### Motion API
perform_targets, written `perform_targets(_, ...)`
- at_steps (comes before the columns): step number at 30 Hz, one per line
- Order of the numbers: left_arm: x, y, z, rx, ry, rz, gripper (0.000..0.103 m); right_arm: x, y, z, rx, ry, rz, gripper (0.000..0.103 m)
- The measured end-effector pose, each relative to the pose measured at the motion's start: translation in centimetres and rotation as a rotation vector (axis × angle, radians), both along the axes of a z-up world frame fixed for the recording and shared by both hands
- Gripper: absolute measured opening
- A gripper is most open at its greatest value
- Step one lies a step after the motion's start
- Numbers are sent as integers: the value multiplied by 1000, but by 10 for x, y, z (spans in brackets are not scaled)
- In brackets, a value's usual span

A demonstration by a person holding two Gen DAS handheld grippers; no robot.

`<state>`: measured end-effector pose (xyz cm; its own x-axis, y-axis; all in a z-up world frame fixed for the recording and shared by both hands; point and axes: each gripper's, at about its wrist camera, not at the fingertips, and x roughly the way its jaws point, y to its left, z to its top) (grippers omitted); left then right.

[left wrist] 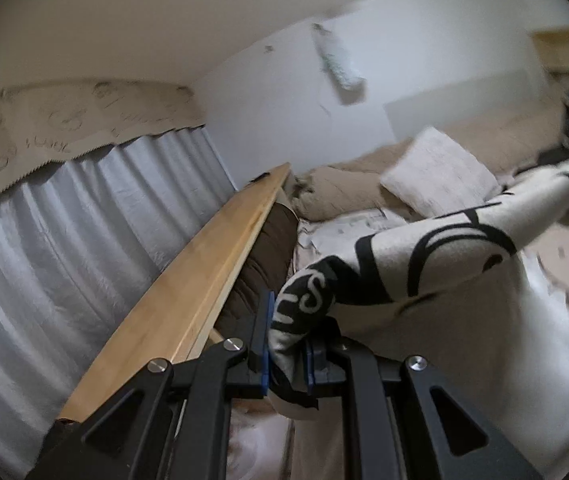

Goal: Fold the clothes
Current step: 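Lift the folded sweatshirt with both tools and carry it toward the clothes stack, then lower the sweatshirt onto the clothes stack with both tools and release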

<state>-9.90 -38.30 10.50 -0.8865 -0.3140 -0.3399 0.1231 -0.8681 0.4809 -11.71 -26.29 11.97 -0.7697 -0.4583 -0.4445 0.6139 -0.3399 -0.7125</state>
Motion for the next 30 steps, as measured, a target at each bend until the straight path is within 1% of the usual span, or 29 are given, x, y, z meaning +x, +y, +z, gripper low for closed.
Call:
perform_targets(3, 23, 5, -21, -27, -64, -44, 14, 28, 8, -27, 52, -46, 59, 10)
perform_targets(6, 39, 11, -43, -70, -128, -77, 14, 46, 10, -54, 103, -75, 95, 10)
perform_targets(8, 45, 13, -59, -106, -173, -89, 14, 54, 11, -74, 129, -109, 104, 10)
perform_targets(11, 50, 13, -74, -146, -213, -92, 14, 57, 12, -95, 143, -147, 93, 10)
perform_targets(13, 53, 12, -79, -162, -222, -97, 14, 56, 14, -104, 141, -167, 88, 10)
perform_targets(15, 56, 10, -81, -162, -227, -103, 14, 54, 16, -104, 121, -201, 90, 10)
perform_targets(17, 59, 7, -81, -155, -235, -106, 16, 50, 23, -99, 71, -277, 109, 10)
perform_targets(18, 61, 5, -80, -152, -240, -106, 20, 49, 26, -97, 53, -307, 117, 11)
perform_targets(19, 63, 3, -79, -148, -244, -98, 30, 45, 31, -93, 28, -363, 131, 21)
perform_targets(20, 66, 0, -77, -139, -247, -86, 37, 41, 36, -88, 3, -412, 137, 29)
perform_targets(21, 70, -3, -76, -129, -247, -75, 52, 36, 41, -84, -20, -456, 142, 52)
perform_targets(22, 74, -8, -72, -108, -247, -65, 61, 33, 48, -79, -46, -500, 163, 79)
perform_targets(23, 78, -13, -67, -79, -248, -57, 63, 30, 55, -75, -72, -544, 189, 83)
perform_targets(25, 88, -25, -51, 33, -247, -56, 63, 25, 70, -66, -119, -623, 241, 83)
perform_targets(26, 93, -30, -40, 98, -227, -59, 63, 23, 78, -60, -151, -651, 267, 83)
perform_targets(28, 96, -33, -16, 215, -166, -70, 63, 17, 93, -51, -222, -693, 309, 83)
perform_targets(30, 92, -31, 9, 321, -100, -80, 64, 3, 102, -40, -347, -721, 308, 83)
